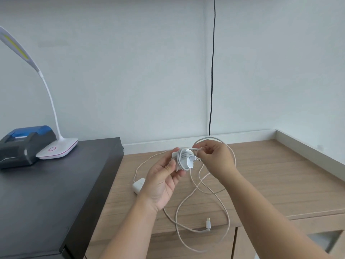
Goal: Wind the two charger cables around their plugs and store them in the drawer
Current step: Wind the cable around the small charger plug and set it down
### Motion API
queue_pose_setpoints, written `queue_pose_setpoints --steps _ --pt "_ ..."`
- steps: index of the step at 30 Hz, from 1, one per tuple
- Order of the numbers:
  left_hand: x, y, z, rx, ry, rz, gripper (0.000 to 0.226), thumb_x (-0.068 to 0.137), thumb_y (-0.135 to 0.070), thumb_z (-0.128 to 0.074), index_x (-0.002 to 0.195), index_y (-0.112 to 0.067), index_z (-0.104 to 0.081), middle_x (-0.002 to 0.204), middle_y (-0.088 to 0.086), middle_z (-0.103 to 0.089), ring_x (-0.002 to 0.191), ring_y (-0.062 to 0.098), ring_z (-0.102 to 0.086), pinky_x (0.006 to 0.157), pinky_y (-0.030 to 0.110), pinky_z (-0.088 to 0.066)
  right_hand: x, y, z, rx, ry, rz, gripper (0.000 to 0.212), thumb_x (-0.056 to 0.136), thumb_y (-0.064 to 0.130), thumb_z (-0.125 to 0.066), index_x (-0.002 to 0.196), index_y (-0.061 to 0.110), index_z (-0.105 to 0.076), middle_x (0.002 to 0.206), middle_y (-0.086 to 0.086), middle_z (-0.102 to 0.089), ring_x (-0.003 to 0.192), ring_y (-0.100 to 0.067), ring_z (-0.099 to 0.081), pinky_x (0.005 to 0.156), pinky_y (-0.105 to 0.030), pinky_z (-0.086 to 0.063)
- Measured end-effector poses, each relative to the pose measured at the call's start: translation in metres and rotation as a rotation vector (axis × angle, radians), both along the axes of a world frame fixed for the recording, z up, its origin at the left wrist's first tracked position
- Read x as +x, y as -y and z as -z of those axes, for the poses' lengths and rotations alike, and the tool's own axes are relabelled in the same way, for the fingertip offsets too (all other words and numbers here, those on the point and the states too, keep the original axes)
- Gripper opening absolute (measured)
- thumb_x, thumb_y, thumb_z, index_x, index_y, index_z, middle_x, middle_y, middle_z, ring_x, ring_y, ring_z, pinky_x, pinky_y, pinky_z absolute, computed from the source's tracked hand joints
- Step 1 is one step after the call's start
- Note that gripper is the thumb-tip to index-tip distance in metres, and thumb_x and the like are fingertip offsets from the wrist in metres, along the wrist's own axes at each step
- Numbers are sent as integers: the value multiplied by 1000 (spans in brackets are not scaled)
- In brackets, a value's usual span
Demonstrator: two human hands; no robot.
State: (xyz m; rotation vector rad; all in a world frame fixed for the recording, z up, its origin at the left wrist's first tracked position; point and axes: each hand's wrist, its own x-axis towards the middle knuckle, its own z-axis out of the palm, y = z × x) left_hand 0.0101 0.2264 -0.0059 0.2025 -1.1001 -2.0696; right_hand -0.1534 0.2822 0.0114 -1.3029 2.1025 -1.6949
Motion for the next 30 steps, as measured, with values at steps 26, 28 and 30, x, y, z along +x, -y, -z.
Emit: queue_pose_setpoints --steps 26,28,30 --pt "-21 15 -30 390 -273 -327 28 92 -8 -60 118 2 -61 129 15 -62 113 19 -61 77 25 -59 -22 -19 -28 -202 86 -303 13 90 10 -63 93 22 -67 64 1 -49 43 -3 -38 48 -12 -34" --pt "-17 21 -34 361 -268 -354 23 92 -7 -60 114 1 -63 126 13 -63 111 17 -62 76 25 -59 -28 -22 -27 -78 -212 -187 14 89 19 -67 95 29 -72 53 7 -43 43 -4 -35 49 -11 -31" --pt "-17 20 -38 333 -259 -360 21 92 -7 -60 112 0 -64 124 10 -63 117 17 -60 73 25 -59 -29 -22 -27 -8 -436 -118 16 90 23 -64 100 32 -73 46 9 -42 45 -8 -38 50 -16 -33"
